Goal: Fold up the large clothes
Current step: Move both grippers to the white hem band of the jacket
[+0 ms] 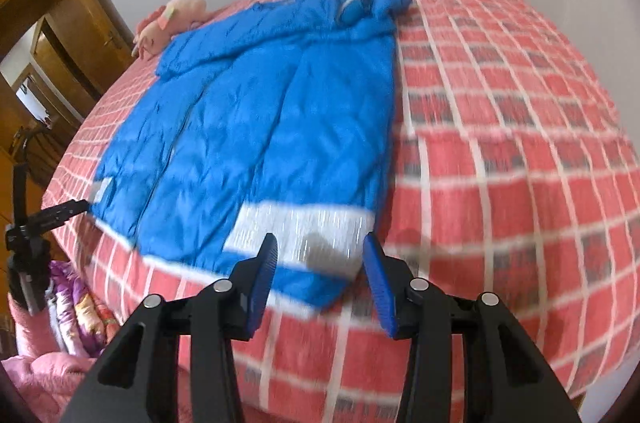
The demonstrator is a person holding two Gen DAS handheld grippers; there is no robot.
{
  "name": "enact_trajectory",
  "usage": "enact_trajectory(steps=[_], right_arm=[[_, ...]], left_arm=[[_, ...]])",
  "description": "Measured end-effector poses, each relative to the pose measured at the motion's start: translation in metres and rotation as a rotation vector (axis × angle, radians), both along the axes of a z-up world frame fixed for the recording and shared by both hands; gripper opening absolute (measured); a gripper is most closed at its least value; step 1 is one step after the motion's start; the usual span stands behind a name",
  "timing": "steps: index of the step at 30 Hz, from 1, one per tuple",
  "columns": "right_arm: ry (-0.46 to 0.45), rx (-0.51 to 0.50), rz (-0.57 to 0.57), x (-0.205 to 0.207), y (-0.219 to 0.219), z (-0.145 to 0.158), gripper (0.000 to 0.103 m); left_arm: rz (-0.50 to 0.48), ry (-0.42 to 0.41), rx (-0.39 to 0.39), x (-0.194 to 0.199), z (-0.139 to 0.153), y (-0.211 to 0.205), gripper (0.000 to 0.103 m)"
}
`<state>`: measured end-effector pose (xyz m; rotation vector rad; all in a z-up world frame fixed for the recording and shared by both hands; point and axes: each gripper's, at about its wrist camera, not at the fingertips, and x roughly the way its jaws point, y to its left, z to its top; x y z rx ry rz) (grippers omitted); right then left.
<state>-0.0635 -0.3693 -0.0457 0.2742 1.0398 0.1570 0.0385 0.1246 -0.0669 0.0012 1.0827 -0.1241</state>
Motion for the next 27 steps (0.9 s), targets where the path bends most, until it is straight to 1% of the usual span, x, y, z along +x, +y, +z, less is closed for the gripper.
enact_trajectory(steps=[4, 6, 10, 12, 13, 16, 18, 19, 20, 22, 24, 27], right_arm=[[0.044, 0.020, -0.003, -0.005, 0.000, -0.013, 0.045], [0.062, 0.045, -0.001, -0.004, 0.001, -0.019, 0.045], [0.077, 0.096, 0.014, 0.003, 0.003, -0.028, 0.045], [0.082, 0.104, 0.015, 0.007, 0.005, -0.032, 0.046], [0.082, 0.107, 0.016, 0.010, 0.006, -0.033, 0.046], [0.080, 0.113, 0.018, 0.014, 0.008, -0.034, 0.046], [0.060, 0.084, 0.041, 0.013, 0.014, -0.030, 0.038], [0.050, 0.075, 0.047, 0.012, 0.016, -0.029, 0.036], [0.043, 0.070, 0.052, 0.012, 0.018, -0.028, 0.034], [0.040, 0.076, 0.059, 0.013, 0.018, -0.029, 0.034], [0.060, 0.118, 0.053, 0.017, 0.014, -0.036, 0.037], [0.057, 0.147, 0.051, 0.021, 0.012, -0.039, 0.038]], left_arm=[[0.005, 0.009, -0.034, 0.000, -0.007, 0.000, 0.081], [0.007, 0.022, -0.050, 0.001, -0.011, -0.001, 0.081], [-0.009, 0.022, -0.080, 0.002, -0.013, -0.006, 0.081], [-0.005, 0.030, -0.107, 0.004, -0.015, -0.008, 0.080], [-0.001, 0.031, -0.108, 0.006, -0.016, -0.009, 0.080], [-0.019, 0.023, -0.117, 0.004, -0.014, -0.014, 0.073], [-0.044, 0.028, -0.143, 0.002, -0.012, -0.015, 0.058], [-0.057, 0.031, -0.157, 0.001, -0.012, -0.016, 0.056], [-0.069, 0.037, -0.176, 0.002, -0.013, -0.016, 0.055], [-0.072, 0.040, -0.189, 0.003, -0.016, -0.016, 0.056], [-0.074, 0.033, -0.193, 0.004, -0.016, -0.017, 0.056], [-0.073, 0.025, -0.205, 0.004, -0.017, -0.016, 0.056]])
